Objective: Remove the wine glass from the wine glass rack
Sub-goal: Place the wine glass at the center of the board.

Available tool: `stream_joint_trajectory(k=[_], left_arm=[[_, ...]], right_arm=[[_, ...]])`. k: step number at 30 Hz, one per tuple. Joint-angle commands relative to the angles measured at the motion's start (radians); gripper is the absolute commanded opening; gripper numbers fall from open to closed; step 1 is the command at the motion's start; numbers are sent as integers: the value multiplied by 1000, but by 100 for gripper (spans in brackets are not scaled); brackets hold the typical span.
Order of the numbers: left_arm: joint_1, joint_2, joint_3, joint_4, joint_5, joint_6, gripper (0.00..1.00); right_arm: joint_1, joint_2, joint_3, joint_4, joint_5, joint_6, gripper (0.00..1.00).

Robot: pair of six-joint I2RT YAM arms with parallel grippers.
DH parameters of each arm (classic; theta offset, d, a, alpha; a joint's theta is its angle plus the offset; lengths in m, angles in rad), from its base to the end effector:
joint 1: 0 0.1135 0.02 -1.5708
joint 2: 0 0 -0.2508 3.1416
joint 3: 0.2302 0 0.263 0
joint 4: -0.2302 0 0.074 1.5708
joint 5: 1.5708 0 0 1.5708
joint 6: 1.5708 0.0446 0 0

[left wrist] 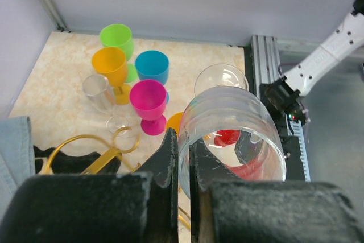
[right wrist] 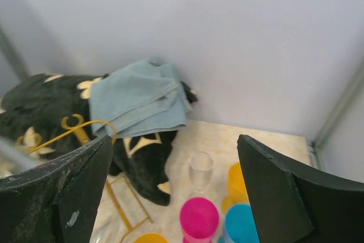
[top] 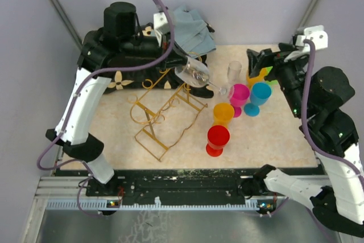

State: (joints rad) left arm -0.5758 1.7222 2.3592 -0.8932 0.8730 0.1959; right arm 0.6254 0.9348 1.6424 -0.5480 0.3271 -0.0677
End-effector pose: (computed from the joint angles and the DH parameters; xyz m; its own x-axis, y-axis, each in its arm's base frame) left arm 0.2559 -0.2069 0.5360 -0.0194 0.1617 -0.9867 0.9944 0.1059 -0.0022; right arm 0.1230 0.0711 0.5458 0.1487 0.0283 -0.9885 -0.2878 0.9576 -0.0158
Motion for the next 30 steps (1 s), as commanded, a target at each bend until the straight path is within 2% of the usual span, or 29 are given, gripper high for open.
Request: stream_joint_trajectory(k=[1, 6, 12, 17, 24, 30], left_arm=[[-135, -46, 25, -110, -174, 162, 0], [-300, -50, 29, -144, -351, 248, 0], [-457, -8, 52, -197, -486, 306, 0], [-571, 41, 55, -208, -597, 345, 0], [-637, 143, 84, -203, -634, 347, 0], [-665, 222, 89, -148, -670, 360, 0]], right_arm=[[-4, -6, -10, -63, 323, 15, 91], [-4, -63, -71, -90, 487, 60, 91], [-4, -121, -109, -185, 708, 104, 91], [-4, -148, -120, -279, 782, 154, 92], [-4, -168, -107, -432, 899, 270, 92], [-4, -191, -107, -491, 909, 322, 93]])
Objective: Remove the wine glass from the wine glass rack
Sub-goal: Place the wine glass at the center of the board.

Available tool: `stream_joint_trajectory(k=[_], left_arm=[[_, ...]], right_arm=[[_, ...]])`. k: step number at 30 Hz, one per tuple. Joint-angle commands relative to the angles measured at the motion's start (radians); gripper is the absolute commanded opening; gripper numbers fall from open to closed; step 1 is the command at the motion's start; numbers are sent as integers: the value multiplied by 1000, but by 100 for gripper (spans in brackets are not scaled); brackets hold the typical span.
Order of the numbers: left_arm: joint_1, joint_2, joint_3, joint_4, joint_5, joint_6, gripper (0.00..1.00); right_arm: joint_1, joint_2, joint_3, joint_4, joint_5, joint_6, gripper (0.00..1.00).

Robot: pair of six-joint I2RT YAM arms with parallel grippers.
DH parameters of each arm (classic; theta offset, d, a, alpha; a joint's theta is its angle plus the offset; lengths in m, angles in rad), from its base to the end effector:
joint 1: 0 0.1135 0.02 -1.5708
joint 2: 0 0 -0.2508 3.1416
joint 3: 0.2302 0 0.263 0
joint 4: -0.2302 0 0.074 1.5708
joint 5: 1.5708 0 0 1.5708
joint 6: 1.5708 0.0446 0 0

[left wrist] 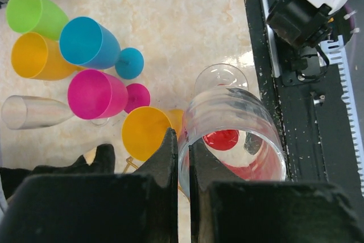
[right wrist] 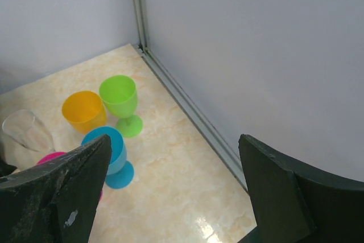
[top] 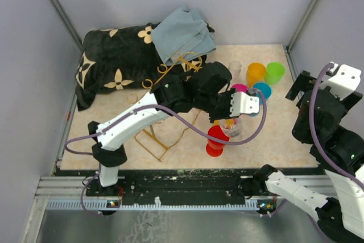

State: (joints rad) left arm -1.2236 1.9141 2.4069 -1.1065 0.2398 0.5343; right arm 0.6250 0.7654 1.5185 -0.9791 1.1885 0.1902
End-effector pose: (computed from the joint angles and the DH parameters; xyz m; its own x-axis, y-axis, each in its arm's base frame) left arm 0.1253 -0.3774 0.4561 0.3302 0.5414 -0.7732 0.9428 -0.1485 0.2986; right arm 0.0836 0.0093 0.4859 -0.0811 0.0285 -0.9963 0.5401 0.8414 -0.0199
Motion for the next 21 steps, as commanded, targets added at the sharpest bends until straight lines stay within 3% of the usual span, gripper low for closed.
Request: stream_joint_trajectory(k=[1, 21], left_arm=[[-19, 43, 45, 75, -34, 22, 0], [-50, 216, 5, 186, -33, 59, 0]], right_arm=[[-4, -25, 14, -70, 41, 78, 93], [-4, -45, -3, -152, -35, 187, 94]])
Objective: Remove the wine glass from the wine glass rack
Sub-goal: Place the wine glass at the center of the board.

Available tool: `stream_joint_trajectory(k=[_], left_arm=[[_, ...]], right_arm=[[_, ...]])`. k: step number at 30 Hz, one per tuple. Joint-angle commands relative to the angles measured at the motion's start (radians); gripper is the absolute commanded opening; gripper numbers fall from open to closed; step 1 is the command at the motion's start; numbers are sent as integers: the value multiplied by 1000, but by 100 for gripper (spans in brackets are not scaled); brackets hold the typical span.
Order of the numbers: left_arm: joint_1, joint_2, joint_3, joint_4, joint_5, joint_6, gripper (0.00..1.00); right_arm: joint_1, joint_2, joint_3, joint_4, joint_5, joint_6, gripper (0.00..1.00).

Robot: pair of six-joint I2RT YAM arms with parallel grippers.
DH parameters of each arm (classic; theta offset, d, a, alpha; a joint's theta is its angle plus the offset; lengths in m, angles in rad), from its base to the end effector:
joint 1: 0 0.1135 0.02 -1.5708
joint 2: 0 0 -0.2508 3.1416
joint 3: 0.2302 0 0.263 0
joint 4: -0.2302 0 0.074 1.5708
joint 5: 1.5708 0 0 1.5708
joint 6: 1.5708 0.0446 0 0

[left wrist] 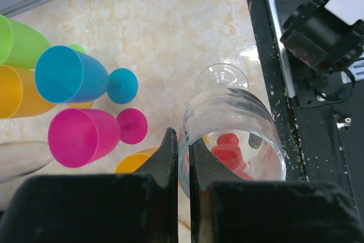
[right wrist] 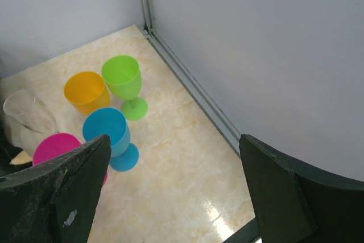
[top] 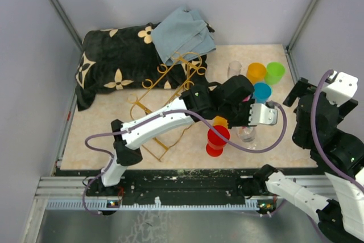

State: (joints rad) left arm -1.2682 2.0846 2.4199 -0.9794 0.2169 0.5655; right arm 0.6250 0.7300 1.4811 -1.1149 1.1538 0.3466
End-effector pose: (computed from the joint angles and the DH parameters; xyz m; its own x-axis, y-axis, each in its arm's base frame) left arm 0.1277 -0.4413 0.4023 0.3759 0.5519 -0.7444 0.9263 -0.2001 0.3194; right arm 0.0769 0.0052 0.4666 -0.1165 0.0856 -0.9895 0.5269 0.8499 0.0115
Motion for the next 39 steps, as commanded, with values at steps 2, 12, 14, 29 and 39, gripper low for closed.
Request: stream_joint_trajectory(k=[2, 12, 14, 29, 39], left_arm=[[-4, 66, -11, 81, -24, 45, 0], [-4, 169, -13, 77, -23, 86, 0], [-4, 182, -15, 64, -18, 97, 0], [-4, 218, -58, -23, -24, 158, 0], [-4, 212, -54, -2, -53, 166, 49]], right_arm=[[-4, -17, 36, -26, -1, 35, 94], [-4, -38, 72, -52, -1, 29, 95], [-4, -39, 79, -48, 0, 19, 95], [-4, -56, 51, -45, -31, 23, 96], [-4, -61, 29, -40, -41, 20, 96]])
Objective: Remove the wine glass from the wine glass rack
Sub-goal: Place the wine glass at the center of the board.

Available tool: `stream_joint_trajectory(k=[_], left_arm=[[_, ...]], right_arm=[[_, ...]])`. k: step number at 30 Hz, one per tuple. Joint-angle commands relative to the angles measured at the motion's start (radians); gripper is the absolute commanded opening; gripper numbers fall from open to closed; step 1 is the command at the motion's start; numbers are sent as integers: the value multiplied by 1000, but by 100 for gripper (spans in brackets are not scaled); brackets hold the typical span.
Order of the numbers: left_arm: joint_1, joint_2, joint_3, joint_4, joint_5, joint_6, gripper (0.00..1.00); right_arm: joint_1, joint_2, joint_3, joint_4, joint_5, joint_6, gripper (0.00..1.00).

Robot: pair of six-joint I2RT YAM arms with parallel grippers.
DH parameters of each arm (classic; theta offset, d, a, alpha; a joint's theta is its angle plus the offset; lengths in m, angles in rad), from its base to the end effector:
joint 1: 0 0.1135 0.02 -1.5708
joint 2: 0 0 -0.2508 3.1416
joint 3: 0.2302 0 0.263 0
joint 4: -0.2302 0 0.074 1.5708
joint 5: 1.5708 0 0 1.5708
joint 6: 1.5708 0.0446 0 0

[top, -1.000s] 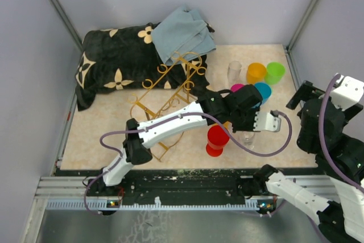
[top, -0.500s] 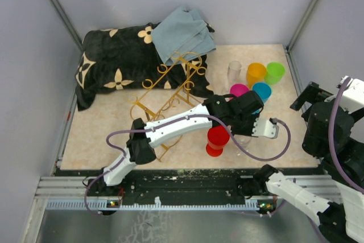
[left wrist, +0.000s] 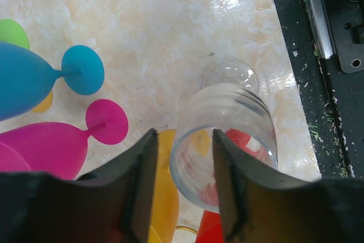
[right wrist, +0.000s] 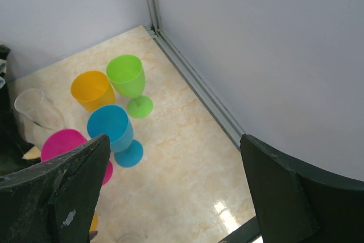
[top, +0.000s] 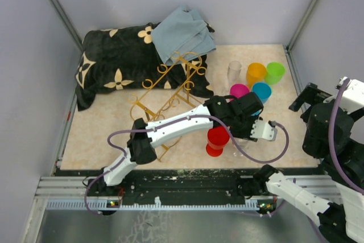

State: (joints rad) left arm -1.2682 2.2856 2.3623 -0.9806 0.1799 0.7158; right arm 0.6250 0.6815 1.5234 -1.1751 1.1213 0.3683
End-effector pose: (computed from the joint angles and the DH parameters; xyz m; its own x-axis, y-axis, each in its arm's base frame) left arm 0.1438 -0.4873 0.2897 0.4613 0.6890 -0.5590 0.8872 -0.3507 0.2998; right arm 0.0553 -0.0096 0.4719 -0.0905 0.1276 -0.9877 0.5023 0.8622 0.0654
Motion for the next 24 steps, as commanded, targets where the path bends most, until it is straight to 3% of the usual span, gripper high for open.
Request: stream_joint_trajectory(k=[1, 11, 24], left_arm=[[-3, 9, 3, 6, -22, 15, 53], [-5, -54, 29, 91, -26, 10, 72], [-8, -163, 36, 195, -64, 19, 79]], right_arm=[[-4, -15, -19, 24, -11, -2, 96], [-3, -14, -28, 40, -28, -7, 96], [-4, -13, -7, 93, -1, -20, 97]])
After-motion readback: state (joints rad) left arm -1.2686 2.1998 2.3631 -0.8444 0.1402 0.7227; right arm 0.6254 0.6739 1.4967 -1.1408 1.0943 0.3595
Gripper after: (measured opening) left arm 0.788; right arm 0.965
